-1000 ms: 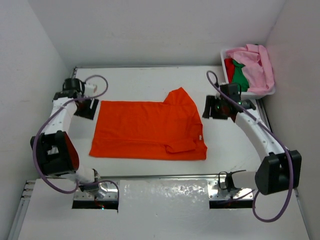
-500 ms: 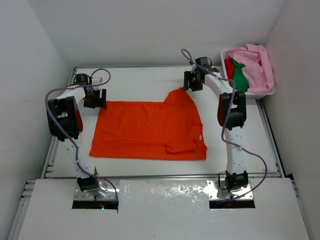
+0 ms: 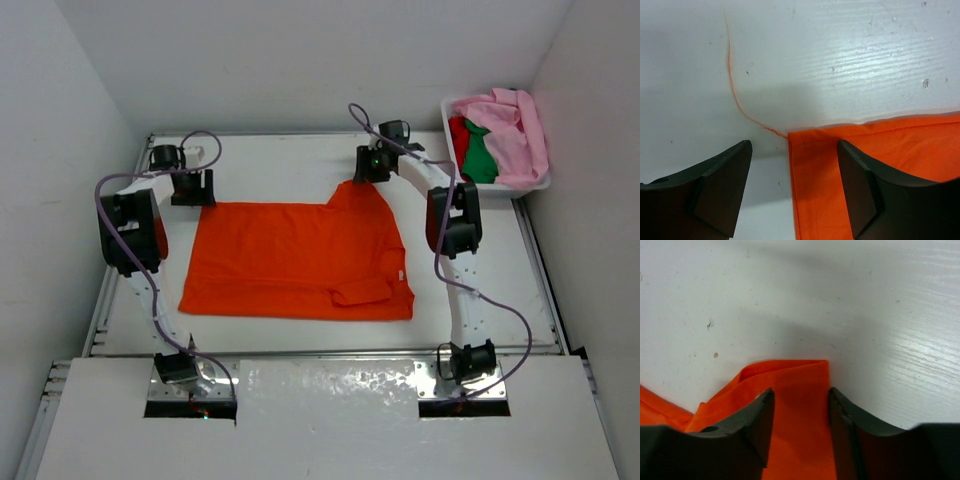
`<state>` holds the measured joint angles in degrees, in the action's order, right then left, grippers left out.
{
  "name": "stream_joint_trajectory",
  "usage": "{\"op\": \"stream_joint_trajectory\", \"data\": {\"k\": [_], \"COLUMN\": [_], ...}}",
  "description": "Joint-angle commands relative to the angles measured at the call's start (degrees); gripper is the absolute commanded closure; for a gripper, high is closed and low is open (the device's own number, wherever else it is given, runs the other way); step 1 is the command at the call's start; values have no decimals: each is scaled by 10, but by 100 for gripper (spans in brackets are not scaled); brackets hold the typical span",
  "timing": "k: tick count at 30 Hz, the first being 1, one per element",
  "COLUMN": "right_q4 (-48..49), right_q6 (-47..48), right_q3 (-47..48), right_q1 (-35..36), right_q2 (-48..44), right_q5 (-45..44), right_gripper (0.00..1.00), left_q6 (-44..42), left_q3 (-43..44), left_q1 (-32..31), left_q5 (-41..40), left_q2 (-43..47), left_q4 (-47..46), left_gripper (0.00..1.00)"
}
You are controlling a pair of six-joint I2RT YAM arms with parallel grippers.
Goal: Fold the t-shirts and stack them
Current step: Grap the side of the flattened tshirt furthest away from the robot with both arms
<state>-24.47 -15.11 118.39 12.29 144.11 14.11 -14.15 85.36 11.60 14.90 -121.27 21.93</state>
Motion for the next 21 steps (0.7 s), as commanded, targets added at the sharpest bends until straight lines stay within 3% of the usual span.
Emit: {"op": "stream_joint_trajectory", "data": {"k": [1, 2, 3, 4, 7, 9, 12, 13, 15, 17, 21], "right_q4": [-19, -18, -17, -17, 3, 23, 57, 59, 57, 59, 66], "right_q6": [-4, -7, -7, -9, -23, -31, -37, -36, -36, -36, -35], "right_q3": [0, 2, 2, 1, -25, -69, -111, -112, -112, -114, -147], "right_q1": [12, 13, 14, 15, 11, 5, 1, 2, 1, 1, 1], "right_q2": [25, 27, 30, 30, 10, -22, -48, -56, -61, -74, -122], "right_q5": [-7, -5, -2, 2, 32, 36, 40, 43, 50, 58, 71], "right_gripper": [57, 61, 73, 78, 93, 98, 100, 100, 100, 100, 100], "left_q6": [14, 13, 12, 10, -10, -31, -28, -22, -14, -16, -45], "left_q3": [-2, 1, 2, 4, 16, 12, -11, -11, 12, 28, 12], "left_q1": [-6, -6, -6, -6, -6, -5, -5, -5, -5, -5, -5], "left_q5": [1, 10, 16, 22, 45, 59, 67, 72, 94, 103, 83], "left_q2": [-34, -34, -33, -33, -29, -16, -3, -6, -22, -27, 25], "left_q4": [-12, -15, -14, -10, 39, 72, 56, 51, 75, 100, 99], "left_gripper": [34, 37, 39, 47, 56, 56, 59, 68, 77, 96, 100]}}
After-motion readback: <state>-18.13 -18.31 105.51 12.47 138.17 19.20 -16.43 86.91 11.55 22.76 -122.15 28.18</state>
